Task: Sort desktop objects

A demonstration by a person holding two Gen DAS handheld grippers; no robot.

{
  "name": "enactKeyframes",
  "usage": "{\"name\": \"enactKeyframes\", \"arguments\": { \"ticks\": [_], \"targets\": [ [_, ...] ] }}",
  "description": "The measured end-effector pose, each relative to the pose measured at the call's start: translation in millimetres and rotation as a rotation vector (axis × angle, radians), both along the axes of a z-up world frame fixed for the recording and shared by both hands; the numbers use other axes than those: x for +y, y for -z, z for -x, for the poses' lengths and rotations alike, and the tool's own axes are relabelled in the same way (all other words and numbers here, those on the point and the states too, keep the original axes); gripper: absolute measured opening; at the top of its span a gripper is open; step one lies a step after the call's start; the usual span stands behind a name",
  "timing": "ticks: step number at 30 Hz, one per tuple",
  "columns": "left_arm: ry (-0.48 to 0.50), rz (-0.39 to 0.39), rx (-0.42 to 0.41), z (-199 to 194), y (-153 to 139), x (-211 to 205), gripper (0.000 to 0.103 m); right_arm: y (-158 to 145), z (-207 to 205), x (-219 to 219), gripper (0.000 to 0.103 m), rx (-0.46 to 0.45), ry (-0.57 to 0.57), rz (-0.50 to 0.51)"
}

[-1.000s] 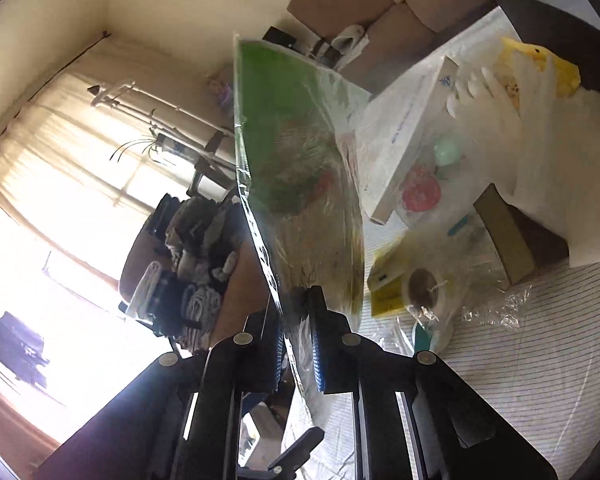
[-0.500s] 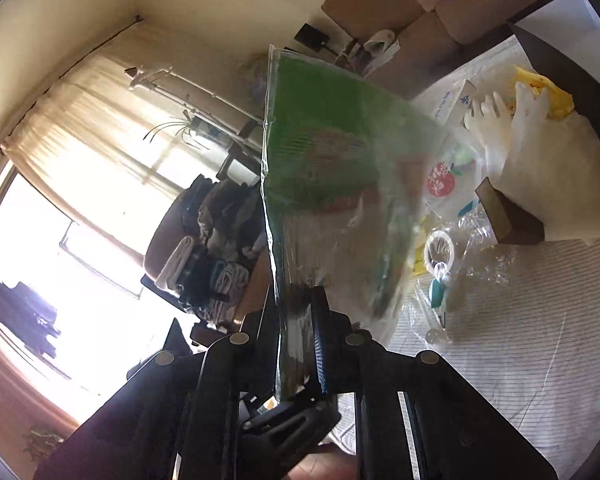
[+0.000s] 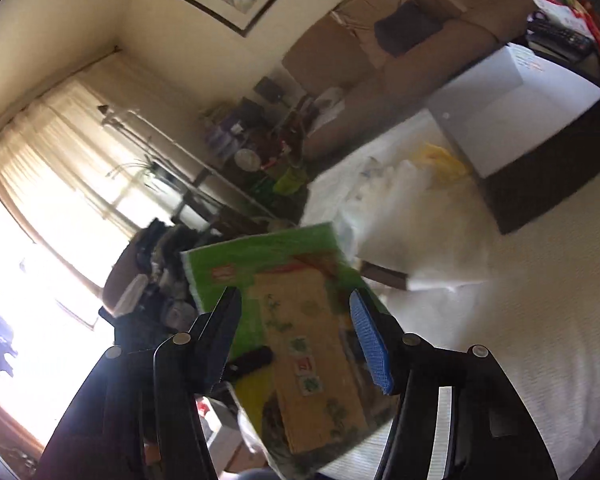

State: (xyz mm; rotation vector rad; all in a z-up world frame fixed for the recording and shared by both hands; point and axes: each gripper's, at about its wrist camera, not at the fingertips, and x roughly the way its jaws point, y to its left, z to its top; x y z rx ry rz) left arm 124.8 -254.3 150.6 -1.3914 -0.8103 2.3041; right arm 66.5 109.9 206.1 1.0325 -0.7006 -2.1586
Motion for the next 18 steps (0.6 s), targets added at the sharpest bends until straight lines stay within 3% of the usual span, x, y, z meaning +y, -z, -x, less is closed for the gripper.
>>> {"name": "enactKeyframes", "arguments": {
  "ticks": [5,7,9,11,18],
  "targets": [
    [-0.057,0.024,-0.082,-9.8,44.8,-2.8,0.012,69.9,1.8,16.7,0.060,-0.115,-0.027,-0.137],
    [-0.086,0.019,-0.110,-14.4,61.3,-6.6,0.024,92.8,2.6,13.1,0.060,-0.146,-0.048,-0.190],
    [-0.121,0.024,-0.135,-21.2,75.5,-9.4,0.045,108.8,4.0,6.4,0.060,-0.167,-0.072,-0.214],
    [-0.163,0.005,-0.167,-28.9,92.6,-14.2,0.056,118.3,8.4,1.9,0.060,-0.172,-0.089,-0.253],
    [-0.258,-0.081,-0.258,-54.7,143.4,-30.5,0.058,111.0,37.8,-44.6,0.060,-0.062,-0.203,-0.435]
  ]
}}
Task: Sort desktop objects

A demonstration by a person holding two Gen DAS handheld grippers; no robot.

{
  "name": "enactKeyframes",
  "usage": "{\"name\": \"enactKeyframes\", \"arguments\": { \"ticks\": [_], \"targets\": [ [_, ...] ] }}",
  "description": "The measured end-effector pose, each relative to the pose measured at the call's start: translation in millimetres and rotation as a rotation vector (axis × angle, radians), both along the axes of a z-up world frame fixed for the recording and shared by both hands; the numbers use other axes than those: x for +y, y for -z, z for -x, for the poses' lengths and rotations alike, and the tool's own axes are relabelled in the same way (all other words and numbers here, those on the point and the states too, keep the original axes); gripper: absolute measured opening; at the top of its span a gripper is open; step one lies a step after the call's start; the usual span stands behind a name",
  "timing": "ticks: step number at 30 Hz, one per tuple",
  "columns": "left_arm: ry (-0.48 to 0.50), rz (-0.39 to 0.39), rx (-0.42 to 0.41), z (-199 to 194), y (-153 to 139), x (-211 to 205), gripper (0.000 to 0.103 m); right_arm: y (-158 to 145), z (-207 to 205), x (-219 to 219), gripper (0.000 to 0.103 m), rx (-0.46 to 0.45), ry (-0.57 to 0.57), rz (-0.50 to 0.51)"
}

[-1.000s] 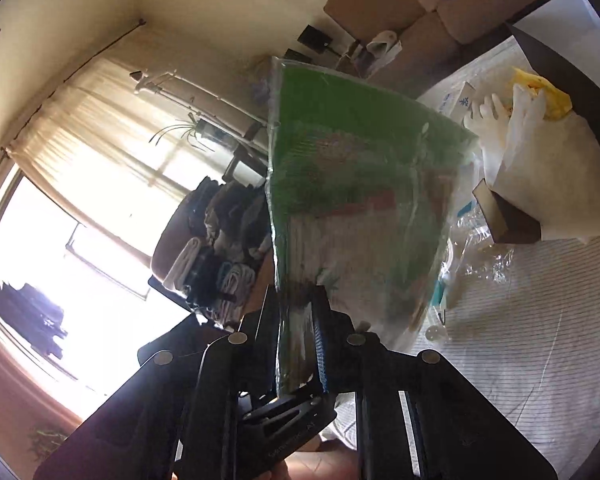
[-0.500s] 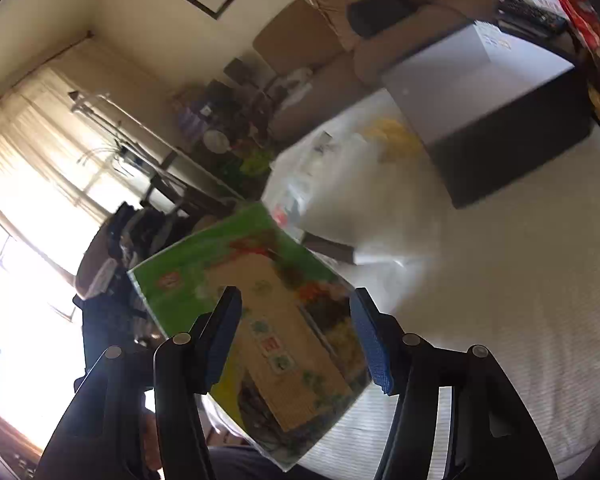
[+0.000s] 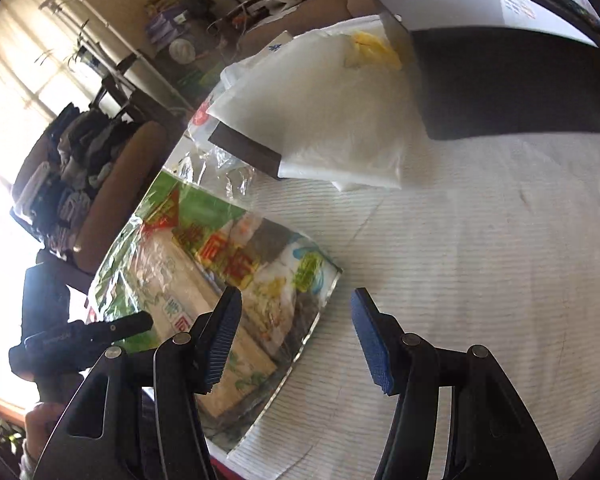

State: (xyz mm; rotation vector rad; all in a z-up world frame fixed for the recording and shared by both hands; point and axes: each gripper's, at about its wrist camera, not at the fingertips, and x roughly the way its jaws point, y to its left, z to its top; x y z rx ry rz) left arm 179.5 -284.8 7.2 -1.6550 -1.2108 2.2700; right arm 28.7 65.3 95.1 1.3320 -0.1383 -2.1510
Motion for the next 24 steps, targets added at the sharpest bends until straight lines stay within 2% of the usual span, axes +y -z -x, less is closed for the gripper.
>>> {"name": "enactKeyframes", "arguments": {
  "ticks": [2,5,9,12,15,18,20,24],
  "targets": [
    [-0.010,-0.015,-0.017,-7.0,10.1,-1.3,0.058,-1.4,13.1,-19.0,0.060,0.034,-0.056,-0.049],
    [-0.018,-0.048,0.023,-15.1,13.6,-4.9,0.059,7.9,34.6,-50.6,0.061,0.041,-0.156,-0.092],
    [0.011,-0.054,0.036,-16.3,16.9,-4.5,0.059,33.3,60.6,-76.6,0.062,-0.015,-0.231,-0.101],
    [0.042,-0.064,0.056,-14.6,15.8,-8.6,0.059,45.2,68.5,-88.4,0.062,-0.042,-0.295,-0.066],
    [0.045,-0.103,0.068,-15.2,18.3,-12.4,0.060,52.9,68.6,-102.3,0.062,-0.059,-0.385,-0.057],
    [0.038,-0.158,0.098,-14.7,20.4,-16.0,0.068,63.0,67.5,-115.7,0.067,-0.132,-0.487,-0.057],
    [0.029,-0.182,0.113,-14.7,22.4,-18.4,0.069,65.6,65.1,-120.1,0.067,-0.169,-0.551,-0.053],
    [0.005,-0.211,0.123,-10.8,24.4,-23.9,0.069,58.9,51.2,-109.5,0.045,-0.202,-0.649,-0.025]
  ]
}}
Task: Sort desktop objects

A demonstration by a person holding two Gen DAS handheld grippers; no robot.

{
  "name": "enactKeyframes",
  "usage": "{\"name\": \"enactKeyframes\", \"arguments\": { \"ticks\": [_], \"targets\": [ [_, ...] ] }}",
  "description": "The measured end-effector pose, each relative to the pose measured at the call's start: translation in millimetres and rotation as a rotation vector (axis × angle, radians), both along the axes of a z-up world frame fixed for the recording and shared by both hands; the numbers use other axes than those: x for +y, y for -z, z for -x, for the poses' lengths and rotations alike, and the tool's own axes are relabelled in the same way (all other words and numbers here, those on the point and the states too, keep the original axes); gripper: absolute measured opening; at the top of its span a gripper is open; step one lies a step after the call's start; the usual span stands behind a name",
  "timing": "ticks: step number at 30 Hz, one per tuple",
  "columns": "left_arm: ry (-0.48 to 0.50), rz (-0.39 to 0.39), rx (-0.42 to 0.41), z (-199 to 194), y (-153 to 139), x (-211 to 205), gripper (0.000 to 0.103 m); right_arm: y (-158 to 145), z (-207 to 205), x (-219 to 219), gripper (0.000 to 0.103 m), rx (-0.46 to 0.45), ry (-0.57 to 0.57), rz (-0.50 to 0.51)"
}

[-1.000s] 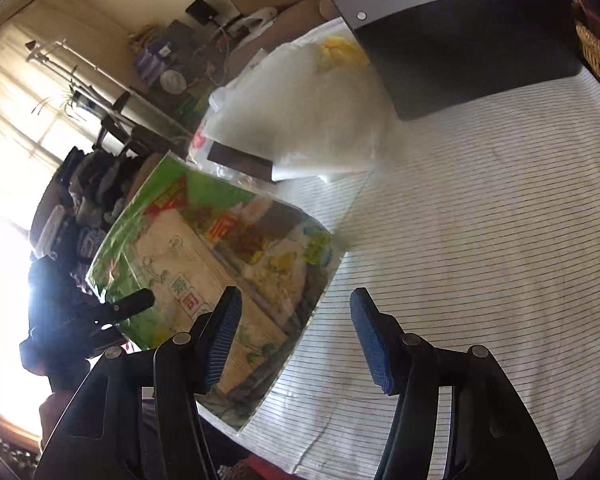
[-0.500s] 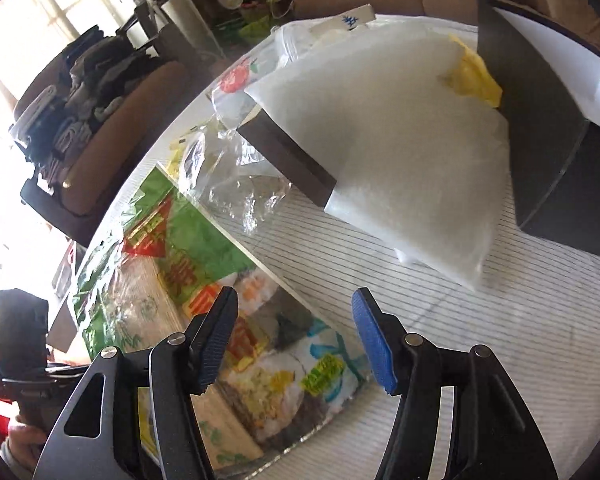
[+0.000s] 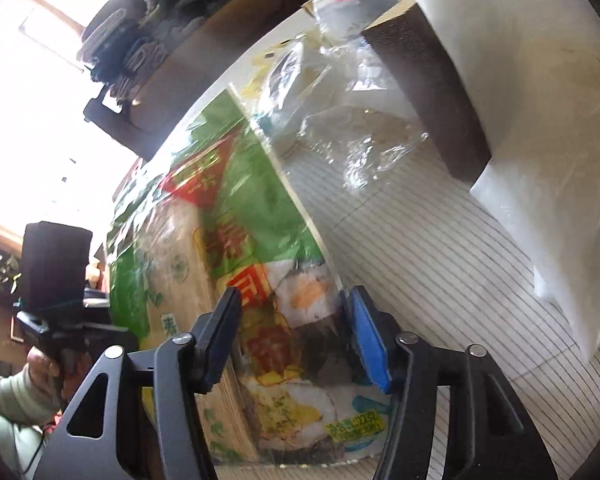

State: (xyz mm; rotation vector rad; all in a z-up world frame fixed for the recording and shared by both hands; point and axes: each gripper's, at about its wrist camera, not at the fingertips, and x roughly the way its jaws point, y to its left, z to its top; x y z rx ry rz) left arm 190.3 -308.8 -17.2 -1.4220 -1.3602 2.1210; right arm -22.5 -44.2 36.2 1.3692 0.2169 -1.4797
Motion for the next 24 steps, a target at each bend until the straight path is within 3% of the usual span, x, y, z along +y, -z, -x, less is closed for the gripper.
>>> {"name": "enactKeyframes", "arguments": {
  "ticks": [7,11,14,17,19,24],
  "targets": [
    [-0.029,-0.037,0.004,5.0,2.6,-6.9,0.069,-21.6,-61.8,66.2,0.041,-0.110,-0.033,0.113],
    [-0.009,-0.015,0.009,6.3,0.7,-2.0,0.069,-6.7,-83.4,102.3,0.042,-0.040,0.102,0.008],
    [0.031,0.063,0.008,5.4,-6.2,7.0,0.069,7.7,-80.2,121.6,0.042,-0.013,0.222,-0.030],
    [0.080,0.180,0.000,-3.3,-15.3,17.7,0.069,7.3,-76.9,124.2,0.044,-0.014,0.270,0.002],
    [0.113,0.237,-0.006,-12.8,-18.4,22.7,0.069,6.6,-74.0,120.0,0.045,-0.032,0.269,0.020],
    [0.162,0.288,-0.018,-37.5,-21.3,33.2,0.069,7.4,-89.4,88.2,0.052,-0.058,0.201,0.044]
  ]
}}
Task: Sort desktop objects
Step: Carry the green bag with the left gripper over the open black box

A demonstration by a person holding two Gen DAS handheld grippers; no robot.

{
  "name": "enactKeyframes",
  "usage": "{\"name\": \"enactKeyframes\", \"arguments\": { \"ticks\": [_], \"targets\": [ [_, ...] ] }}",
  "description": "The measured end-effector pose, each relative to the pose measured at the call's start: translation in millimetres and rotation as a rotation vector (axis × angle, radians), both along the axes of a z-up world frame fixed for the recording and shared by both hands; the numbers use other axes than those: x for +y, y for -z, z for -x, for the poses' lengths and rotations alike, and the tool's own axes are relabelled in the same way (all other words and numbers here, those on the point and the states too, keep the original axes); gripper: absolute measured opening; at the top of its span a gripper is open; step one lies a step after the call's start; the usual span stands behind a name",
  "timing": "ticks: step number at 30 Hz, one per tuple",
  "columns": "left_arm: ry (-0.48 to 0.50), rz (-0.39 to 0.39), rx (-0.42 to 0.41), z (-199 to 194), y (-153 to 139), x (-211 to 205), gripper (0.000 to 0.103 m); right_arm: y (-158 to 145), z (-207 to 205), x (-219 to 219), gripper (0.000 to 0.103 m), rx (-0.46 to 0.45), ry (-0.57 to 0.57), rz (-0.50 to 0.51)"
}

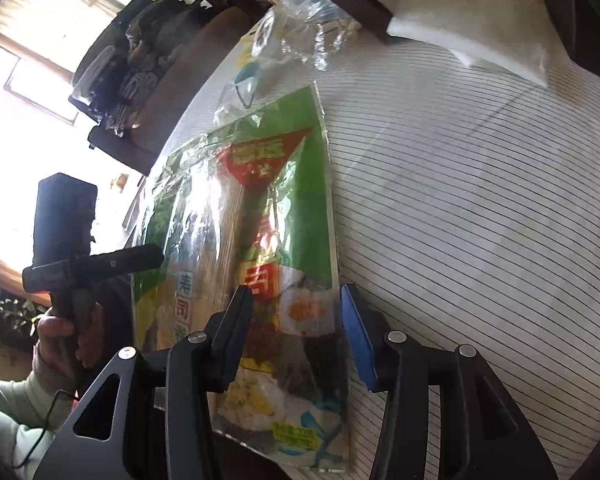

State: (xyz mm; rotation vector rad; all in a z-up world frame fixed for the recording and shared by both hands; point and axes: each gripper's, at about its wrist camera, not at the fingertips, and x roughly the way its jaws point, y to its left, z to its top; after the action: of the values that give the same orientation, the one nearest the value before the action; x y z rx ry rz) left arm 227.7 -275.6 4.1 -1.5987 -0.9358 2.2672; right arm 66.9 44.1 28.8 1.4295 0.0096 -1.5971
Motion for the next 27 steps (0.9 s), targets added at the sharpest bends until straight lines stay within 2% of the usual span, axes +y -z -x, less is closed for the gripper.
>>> {"name": "enactKeyframes", "arguments": {
  "ticks": [5,7,9,12,15,19,22,27],
  "targets": [
    [0.042,0.056,0.010,-6.2,-3.6,10.5,0.069,4.5,-6.3,2.1,0.051,-0.048,-0.008,0.046],
    [0.050,0.056,0.016,-6.8,-5.8,11.2,0.063,4.0,-12.1,8.1,0.051,-0.054,-0.012,0.058],
    [0.059,0.053,0.023,-5.7,-8.8,12.0,0.043,1.9,-19.2,13.5,0.051,-0.058,-0.018,0.070],
    [0.089,0.070,0.034,3.9,-16.0,20.9,0.027,-5.4,-26.8,23.2,0.051,-0.053,0.005,0.105],
    [0.127,0.094,0.064,12.4,-32.0,31.6,0.023,-14.4,-28.4,33.5,0.049,-0.032,0.041,0.138],
    [0.186,0.111,0.123,28.7,-62.7,51.3,0.021,-29.3,-28.0,50.6,0.034,0.013,0.101,0.173],
    [0.241,0.158,0.165,47.9,-90.4,71.0,0.021,-43.0,-28.0,66.1,0.025,0.051,0.161,0.190],
    [0.343,0.182,0.209,91.2,-145.1,104.0,0.021,-79.5,-30.8,93.2,0.022,0.114,0.239,0.257]
  ]
}}
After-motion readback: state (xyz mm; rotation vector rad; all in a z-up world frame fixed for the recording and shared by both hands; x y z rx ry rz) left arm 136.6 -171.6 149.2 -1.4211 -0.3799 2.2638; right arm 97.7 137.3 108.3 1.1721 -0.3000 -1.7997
